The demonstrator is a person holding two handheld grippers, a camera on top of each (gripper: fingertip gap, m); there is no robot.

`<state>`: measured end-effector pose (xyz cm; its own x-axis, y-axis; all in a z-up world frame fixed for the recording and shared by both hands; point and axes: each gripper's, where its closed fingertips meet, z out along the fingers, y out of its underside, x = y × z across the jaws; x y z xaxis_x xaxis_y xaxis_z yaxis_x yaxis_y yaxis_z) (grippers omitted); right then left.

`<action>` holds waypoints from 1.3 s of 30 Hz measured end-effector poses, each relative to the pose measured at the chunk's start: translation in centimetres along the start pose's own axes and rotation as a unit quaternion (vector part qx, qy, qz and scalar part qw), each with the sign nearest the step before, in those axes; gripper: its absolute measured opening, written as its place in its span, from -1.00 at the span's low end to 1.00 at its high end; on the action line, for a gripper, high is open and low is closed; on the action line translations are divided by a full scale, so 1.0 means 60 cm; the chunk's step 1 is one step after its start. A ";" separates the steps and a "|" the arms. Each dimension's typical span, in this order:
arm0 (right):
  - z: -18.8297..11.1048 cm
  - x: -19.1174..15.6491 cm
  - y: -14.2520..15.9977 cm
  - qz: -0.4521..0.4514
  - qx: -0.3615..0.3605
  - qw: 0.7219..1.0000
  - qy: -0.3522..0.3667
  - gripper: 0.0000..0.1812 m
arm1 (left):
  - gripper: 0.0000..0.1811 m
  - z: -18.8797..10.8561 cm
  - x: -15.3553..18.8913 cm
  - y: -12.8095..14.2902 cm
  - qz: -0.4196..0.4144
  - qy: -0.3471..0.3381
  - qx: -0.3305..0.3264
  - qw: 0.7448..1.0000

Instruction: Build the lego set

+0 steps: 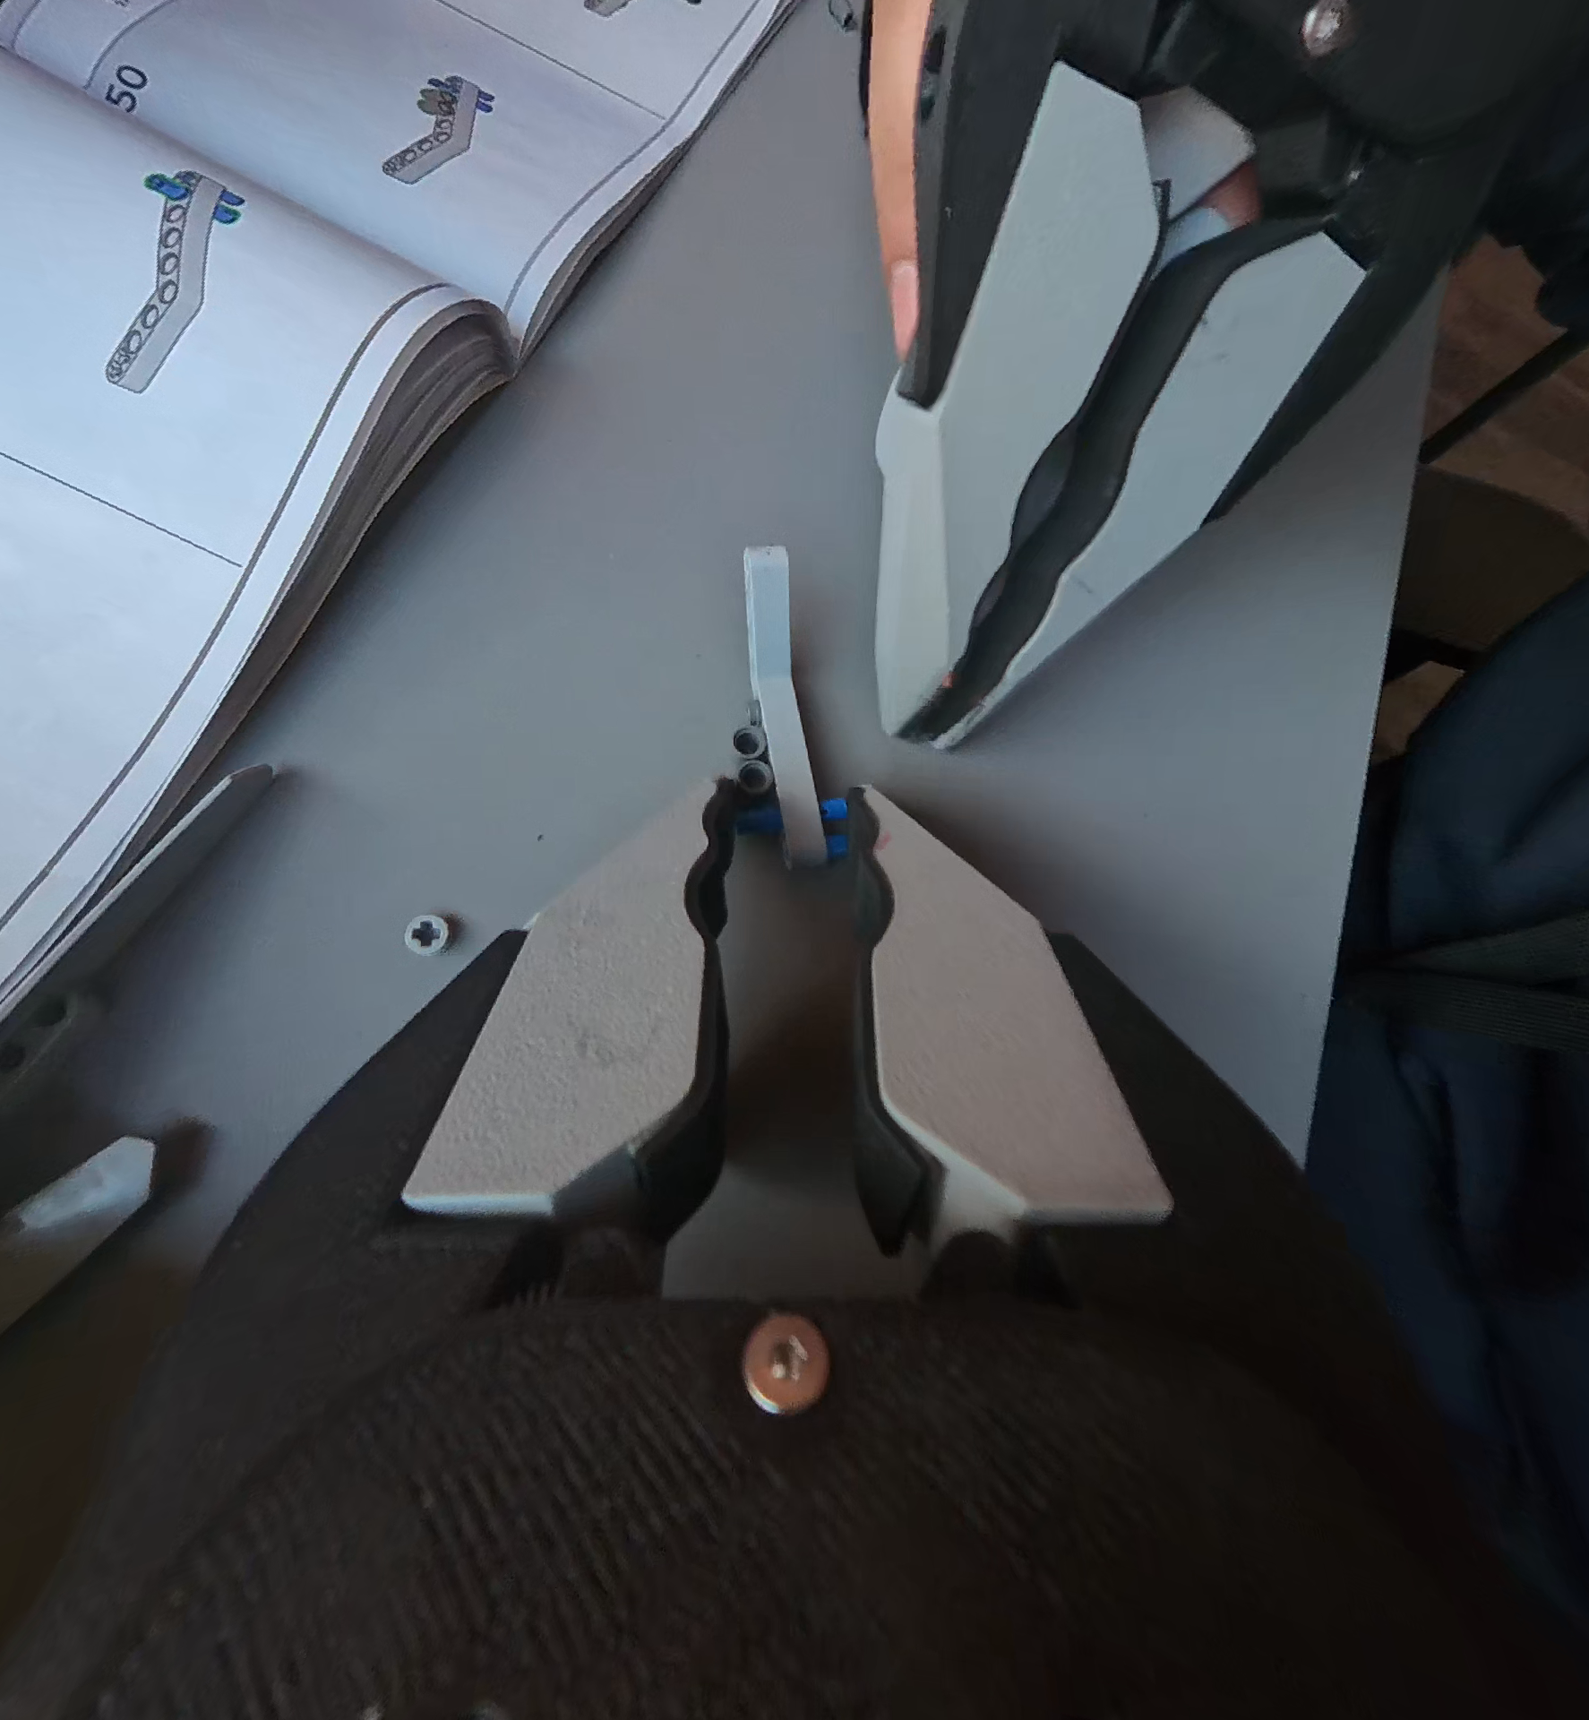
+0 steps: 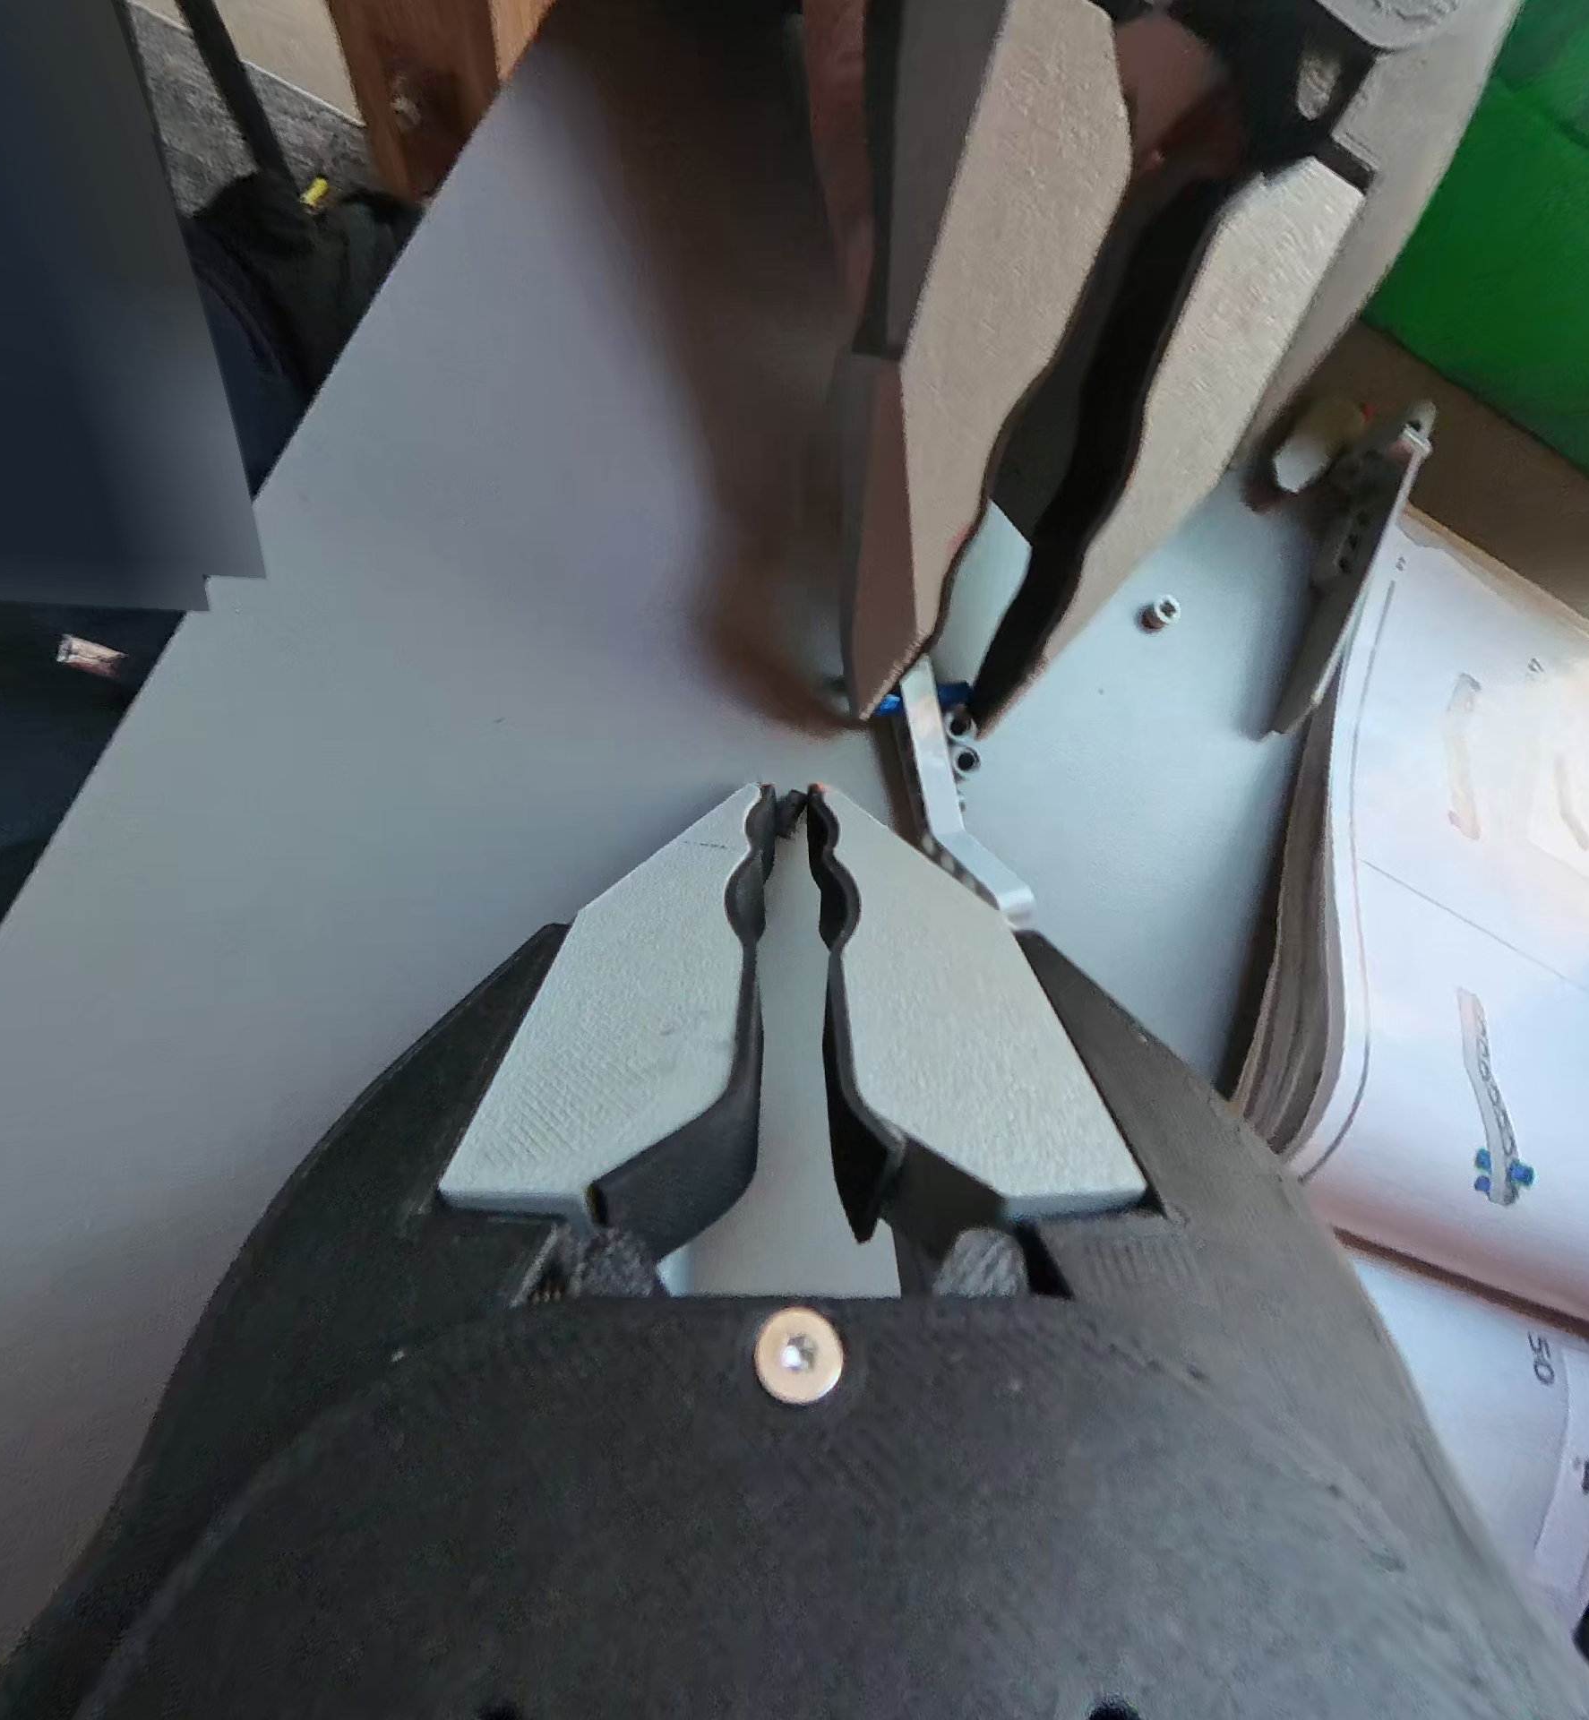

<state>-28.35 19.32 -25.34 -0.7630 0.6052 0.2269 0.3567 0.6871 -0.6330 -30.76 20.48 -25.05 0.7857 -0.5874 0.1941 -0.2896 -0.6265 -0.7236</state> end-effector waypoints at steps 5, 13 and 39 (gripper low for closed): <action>0.005 0.022 0.002 0.039 -0.011 0.998 0.041 -0.93 | -0.77 -0.004 -0.006 0.004 0.003 -0.023 0.001 1.000; -0.012 0.020 0.016 0.064 -0.024 0.997 0.038 -0.69 | -0.78 -0.009 -0.010 0.007 -0.016 -0.049 0.006 0.999; 0.002 0.041 0.013 0.154 -0.026 0.986 0.056 -0.92 | -0.78 -0.007 -0.016 0.002 -0.035 -0.036 0.010 0.999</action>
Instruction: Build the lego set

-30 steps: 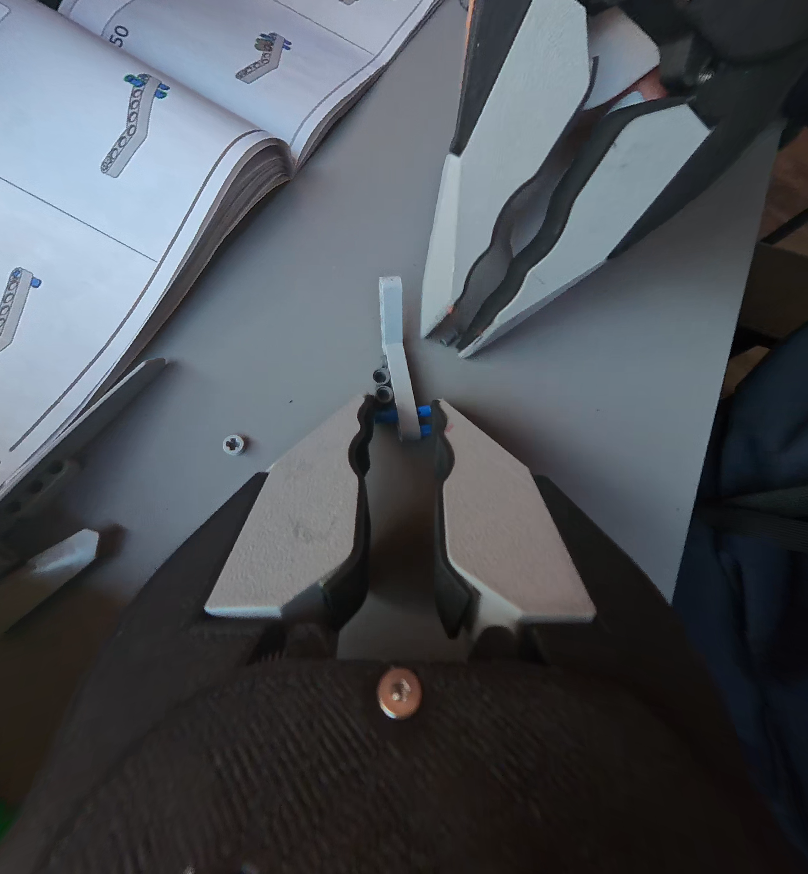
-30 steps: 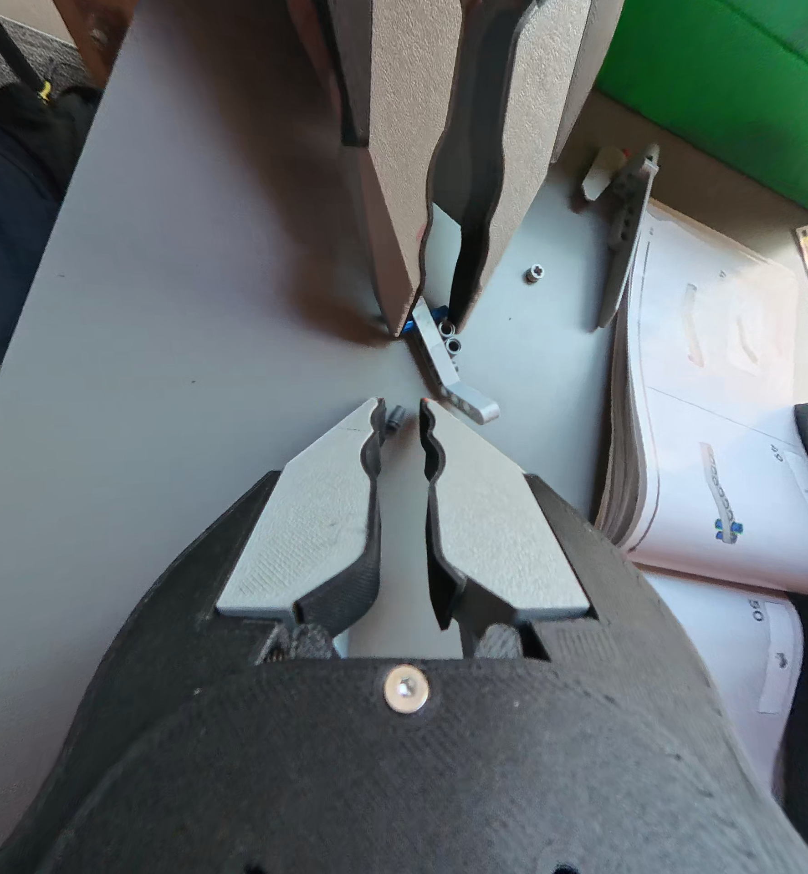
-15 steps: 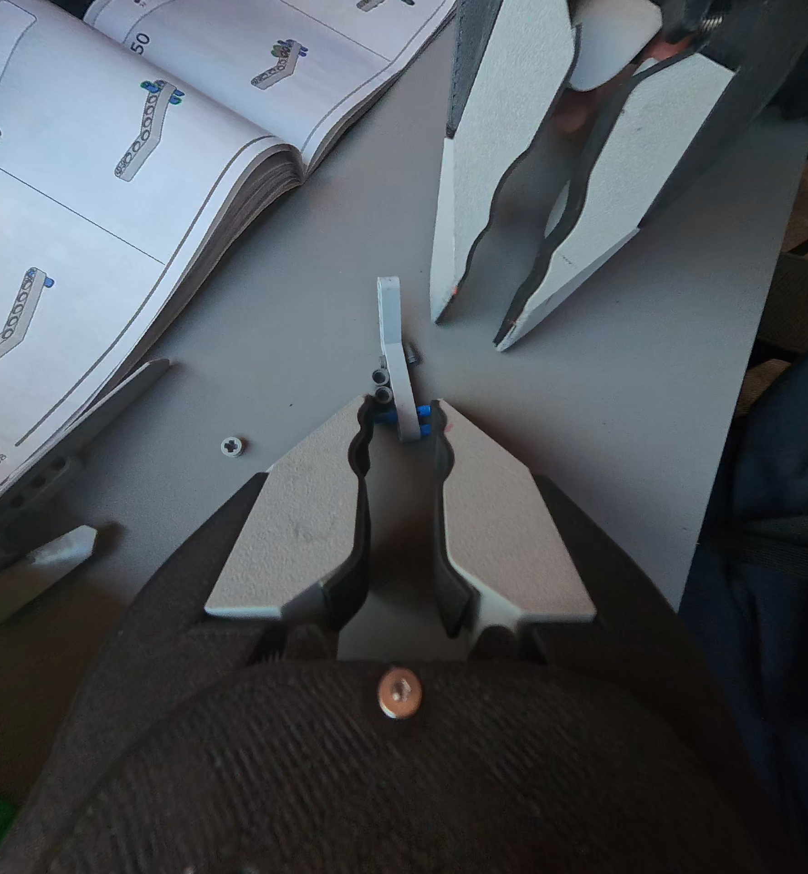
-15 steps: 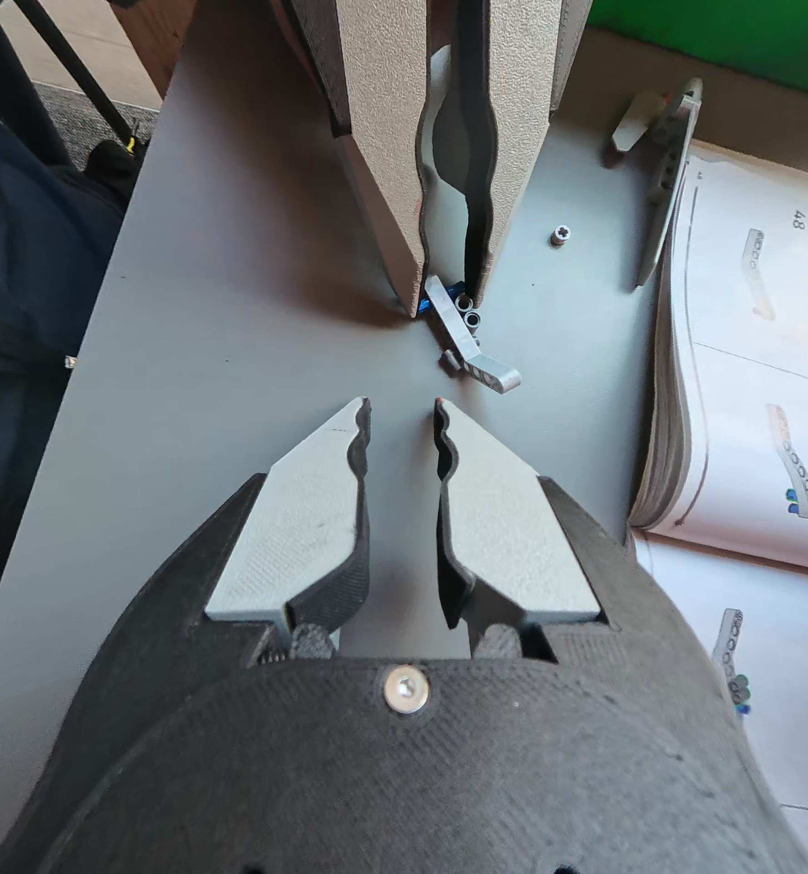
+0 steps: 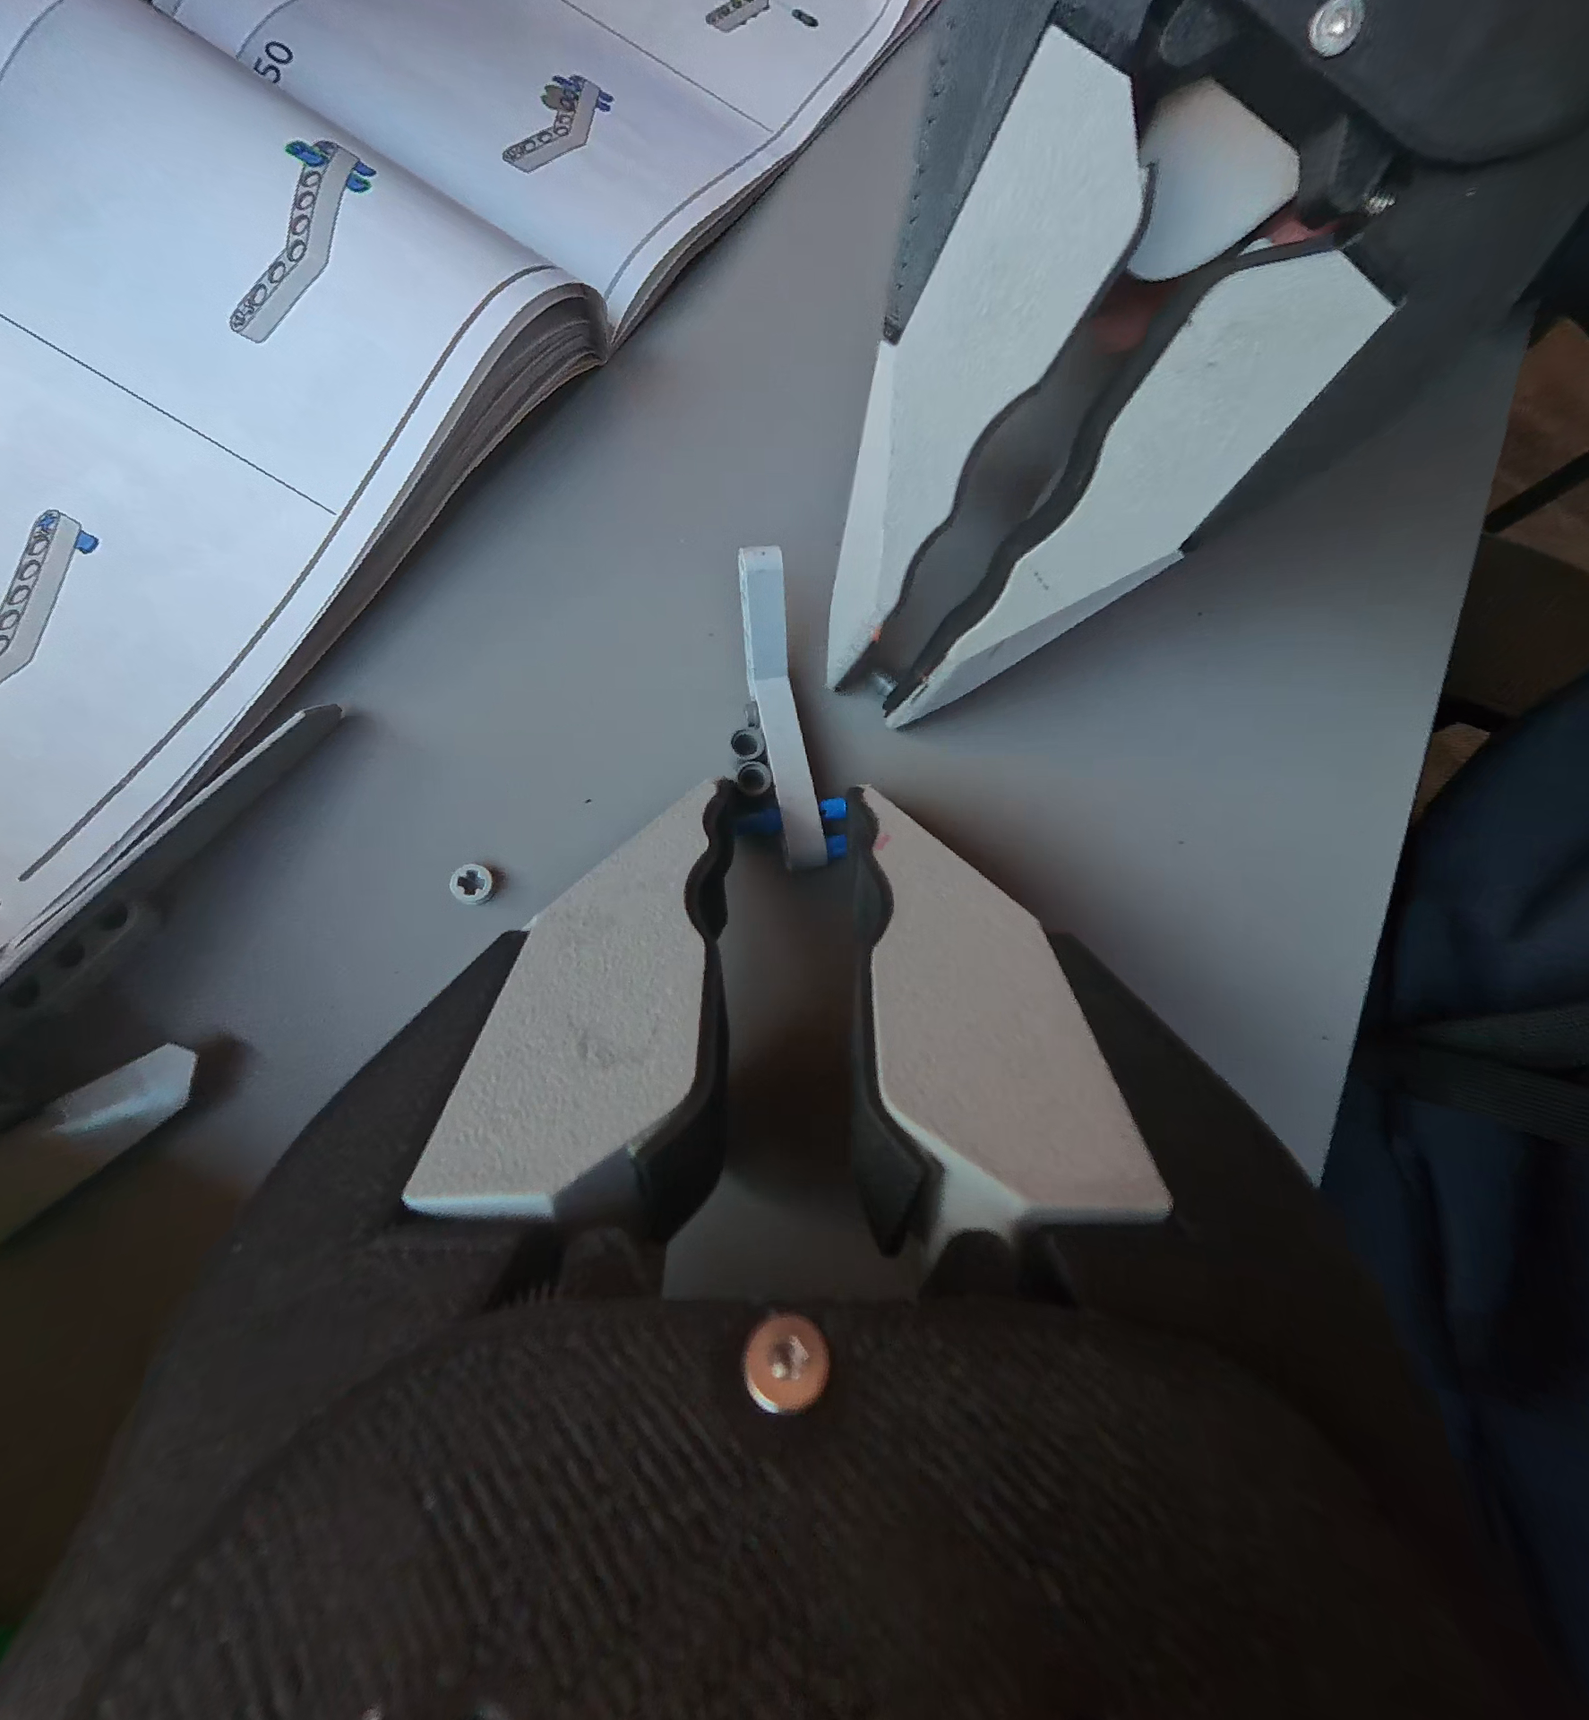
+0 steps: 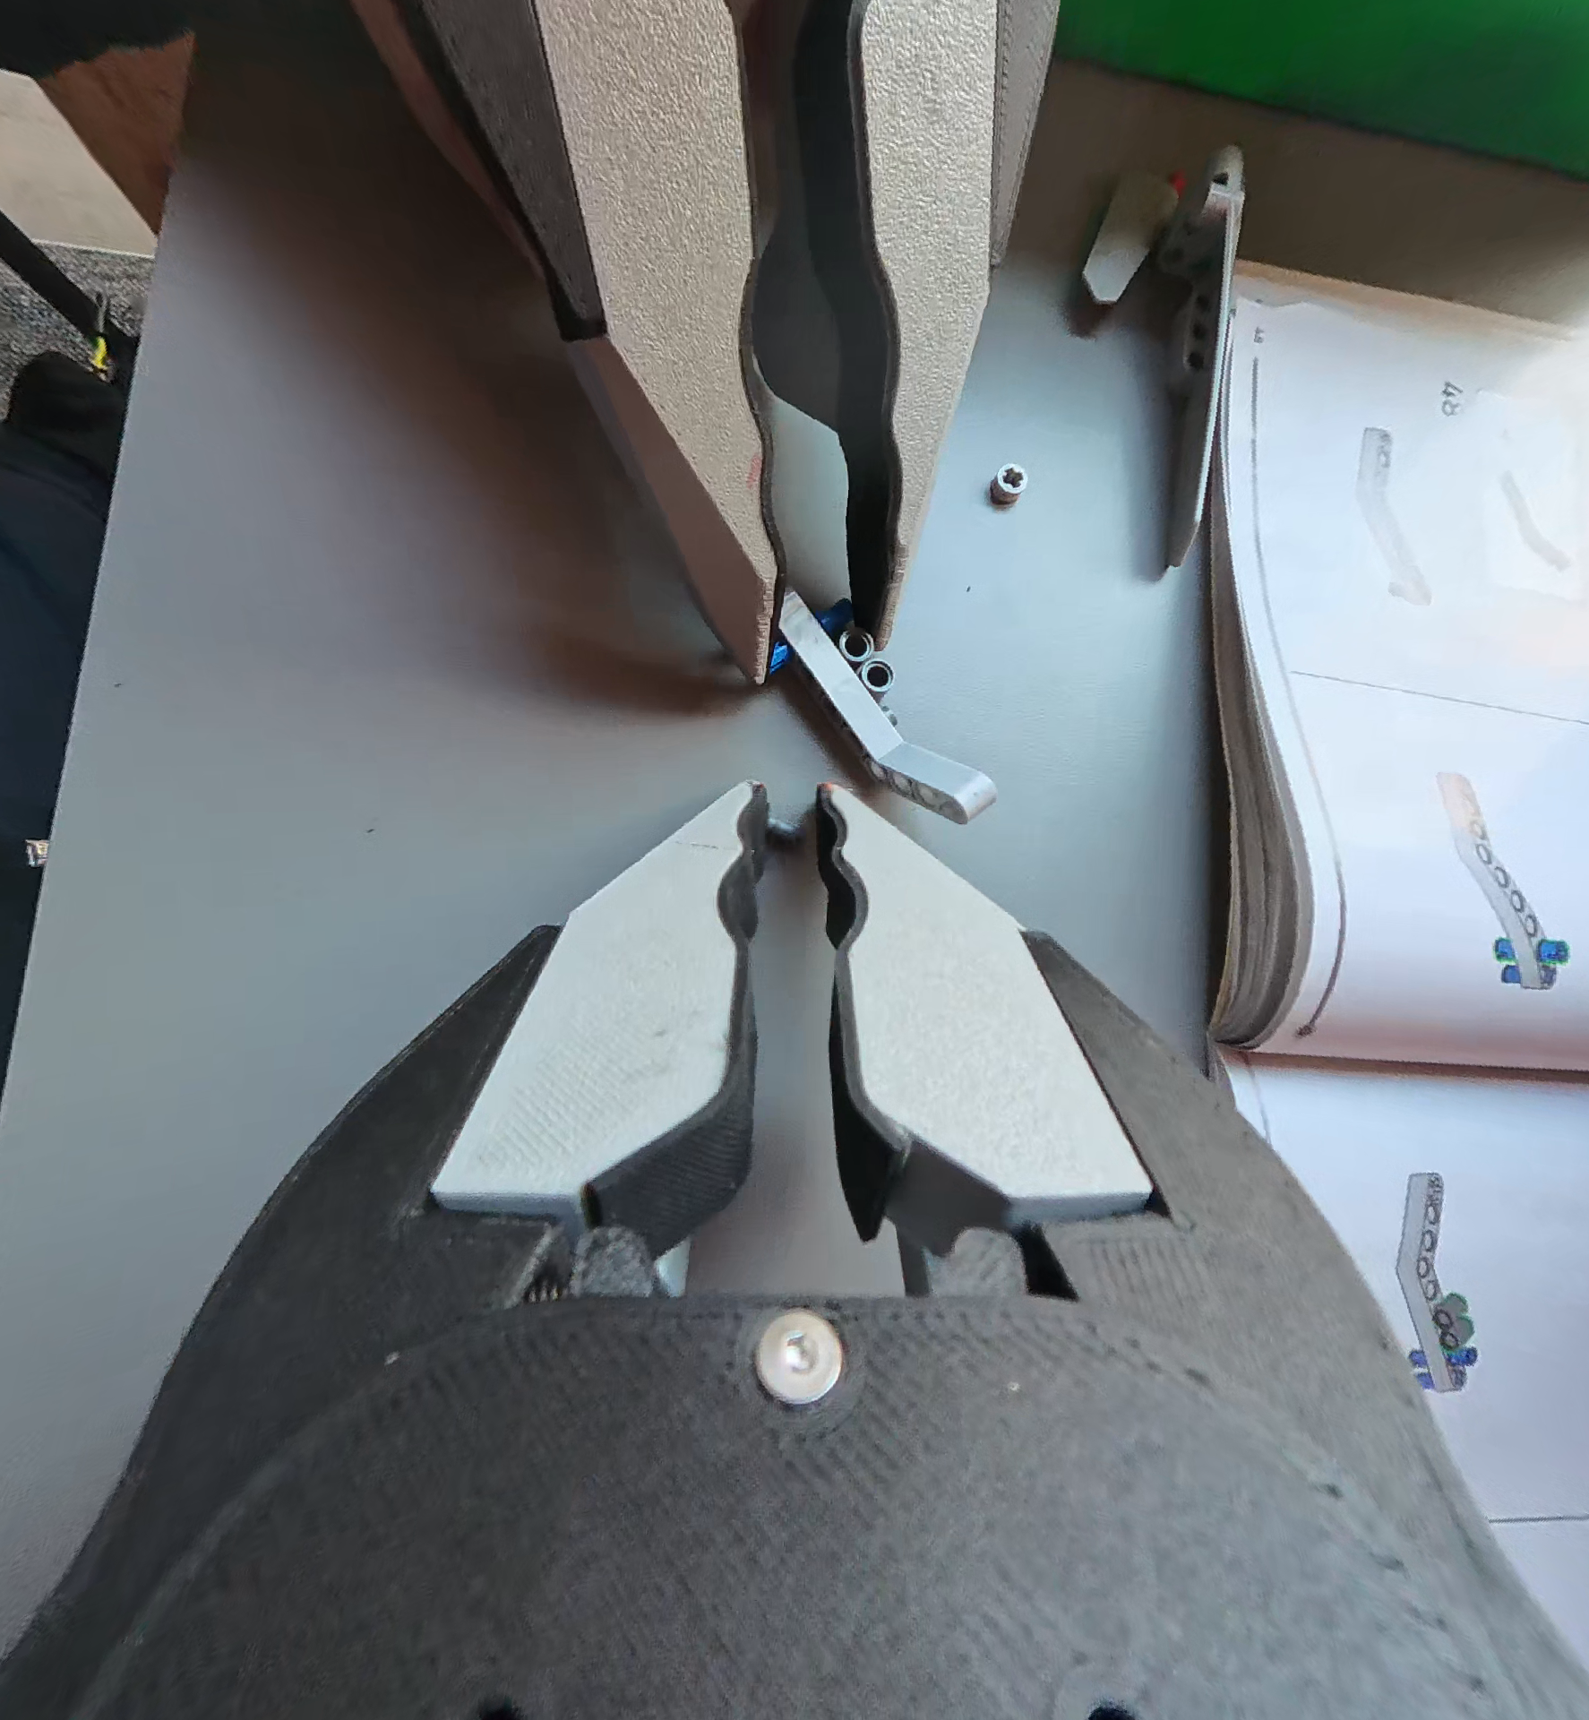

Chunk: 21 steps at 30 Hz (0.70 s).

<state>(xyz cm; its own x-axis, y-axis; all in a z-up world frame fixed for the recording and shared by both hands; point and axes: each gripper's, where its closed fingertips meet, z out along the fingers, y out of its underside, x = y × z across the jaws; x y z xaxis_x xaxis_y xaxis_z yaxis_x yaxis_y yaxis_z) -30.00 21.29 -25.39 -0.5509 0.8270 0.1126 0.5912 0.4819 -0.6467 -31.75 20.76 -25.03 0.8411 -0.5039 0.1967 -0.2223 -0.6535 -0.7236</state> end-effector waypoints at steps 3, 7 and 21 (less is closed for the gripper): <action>0.003 -0.009 -0.004 -0.022 0.012 1.000 -0.008 -1.00 | -0.78 0.000 0.000 0.000 0.004 0.004 -0.001 1.000; -0.003 0.001 -0.004 -0.033 0.013 0.999 0.009 -0.91 | -0.78 0.000 0.000 0.000 -0.002 0.014 -0.001 1.000; -0.039 -0.005 0.046 0.015 -0.008 1.000 -0.006 -0.89 | -0.78 -0.001 0.001 0.000 0.002 0.011 -0.001 1.000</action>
